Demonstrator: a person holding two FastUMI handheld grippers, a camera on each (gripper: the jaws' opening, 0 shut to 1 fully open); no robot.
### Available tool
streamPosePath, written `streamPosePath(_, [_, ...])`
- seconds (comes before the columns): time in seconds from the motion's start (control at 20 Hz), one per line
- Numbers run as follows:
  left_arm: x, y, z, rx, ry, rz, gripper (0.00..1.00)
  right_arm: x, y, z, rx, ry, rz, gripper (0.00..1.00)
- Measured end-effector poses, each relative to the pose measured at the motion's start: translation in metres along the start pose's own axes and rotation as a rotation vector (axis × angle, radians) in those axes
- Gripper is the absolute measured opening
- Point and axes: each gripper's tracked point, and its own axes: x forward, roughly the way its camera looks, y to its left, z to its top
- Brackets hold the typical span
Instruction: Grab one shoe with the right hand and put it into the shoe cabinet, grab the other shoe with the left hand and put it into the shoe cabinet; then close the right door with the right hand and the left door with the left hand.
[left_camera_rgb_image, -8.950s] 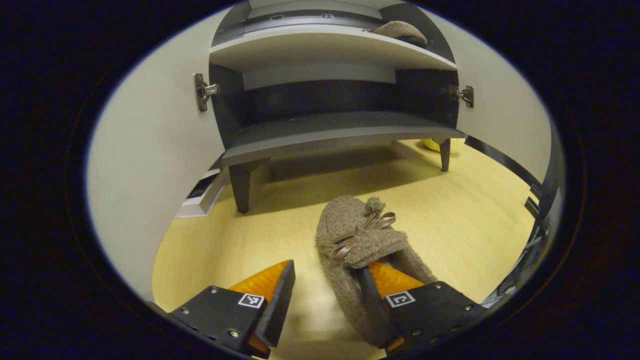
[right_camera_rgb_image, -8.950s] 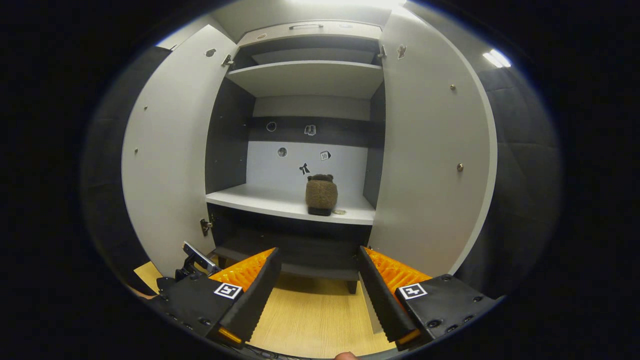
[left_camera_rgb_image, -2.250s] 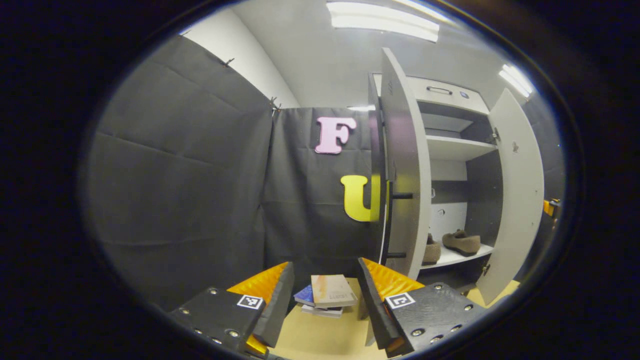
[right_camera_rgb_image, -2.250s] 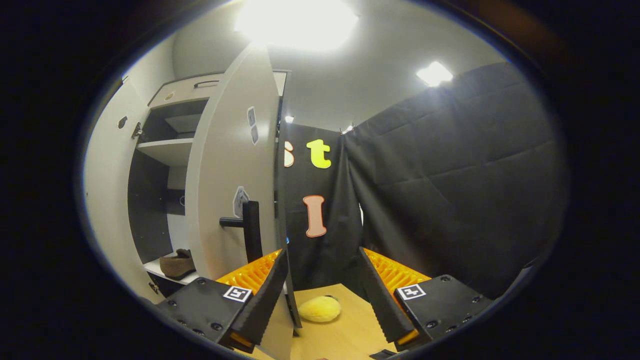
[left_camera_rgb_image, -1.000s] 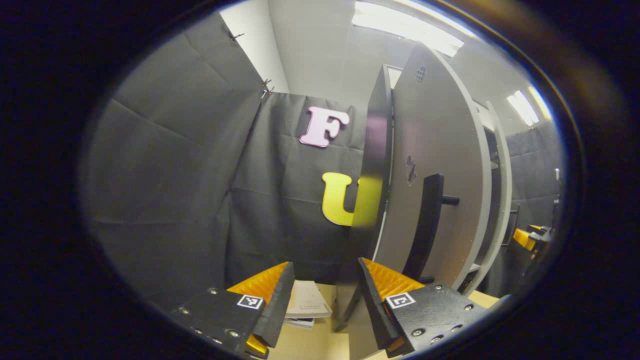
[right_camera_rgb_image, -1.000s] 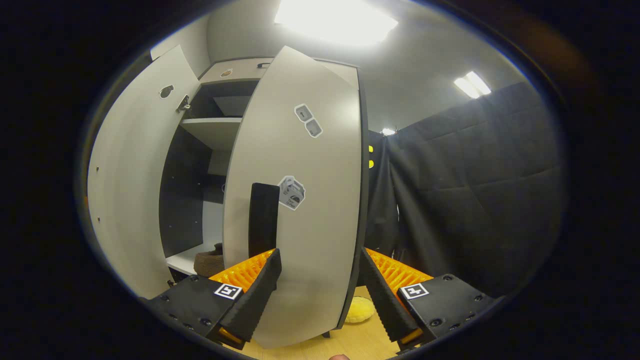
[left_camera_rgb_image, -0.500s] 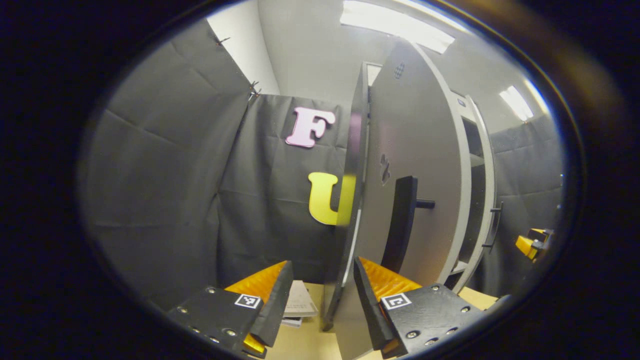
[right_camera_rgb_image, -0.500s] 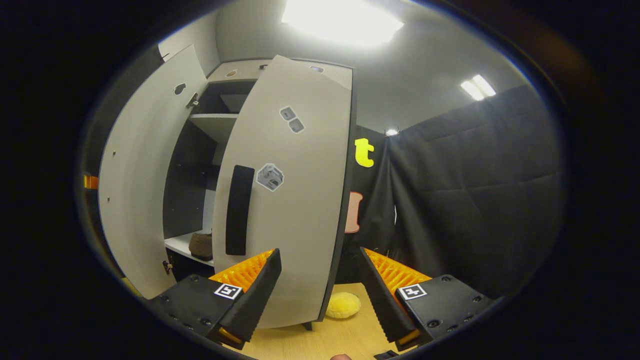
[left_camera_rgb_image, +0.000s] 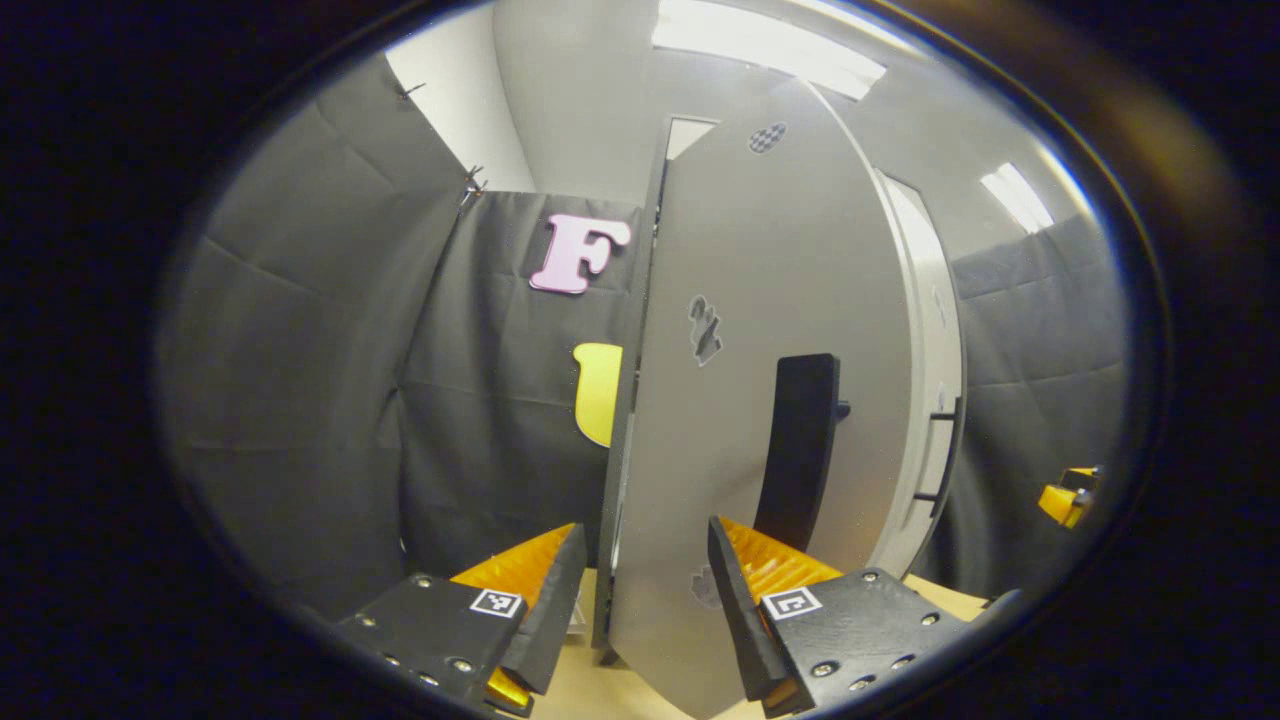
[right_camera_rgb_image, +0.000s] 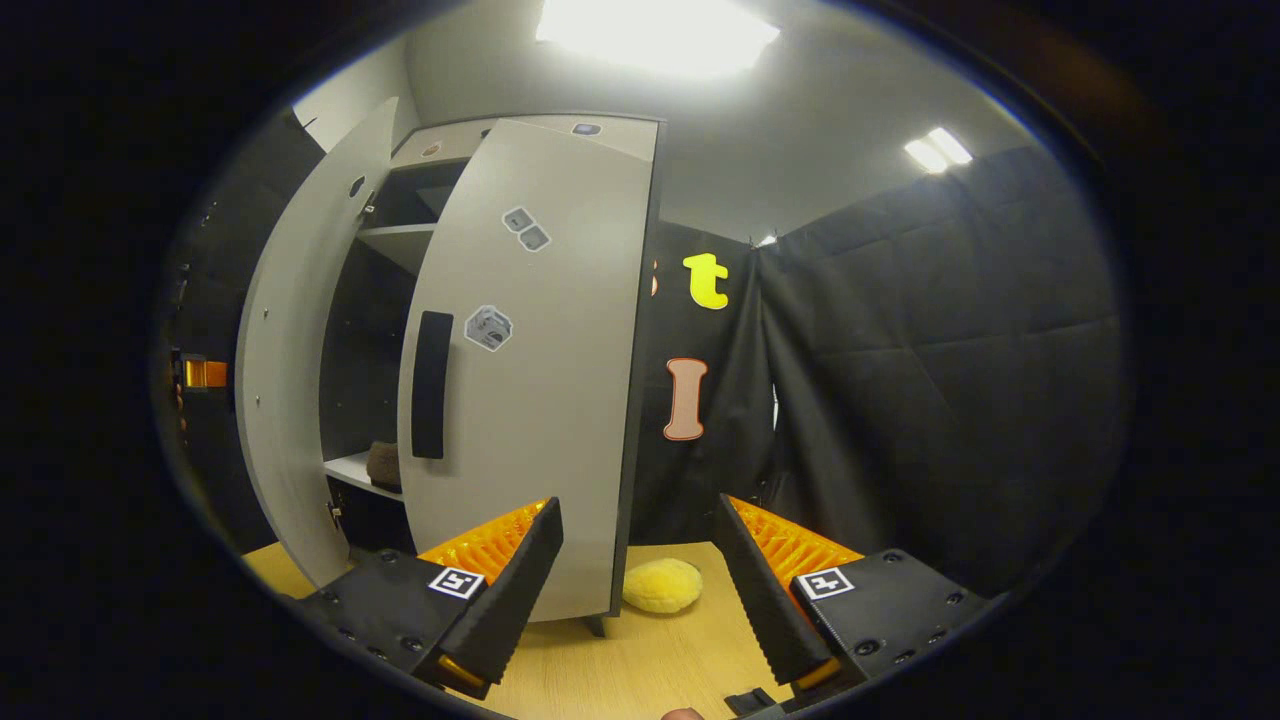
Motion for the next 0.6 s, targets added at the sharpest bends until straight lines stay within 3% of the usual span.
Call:
streamPosePath(0.1, [0.010,-0.017,-0.004,-0.016,0.003,-0.027,0.74,-0.005,-0.005,-0.001,-0.002,0.004,-0.009,0.96])
streamPosePath(0.35, [0.045,-0.059,-0.020,-0.047,0.029,-0.112,0.74,-0.015,-0.003,-0.002,-0.001,0.009,-0.024,0.96])
streamPosePath(0.4, [0.055,-0.065,-0.023,-0.046,0.031,-0.121,0.69,-0.017,0.000,-0.003,-0.002,0.010,-0.023,0.96])
streamPosePath(0.6, [0.063,-0.085,-0.023,0.001,0.019,-0.145,0.73,-0.019,0.019,-0.005,-0.015,0.022,-0.012,0.97])
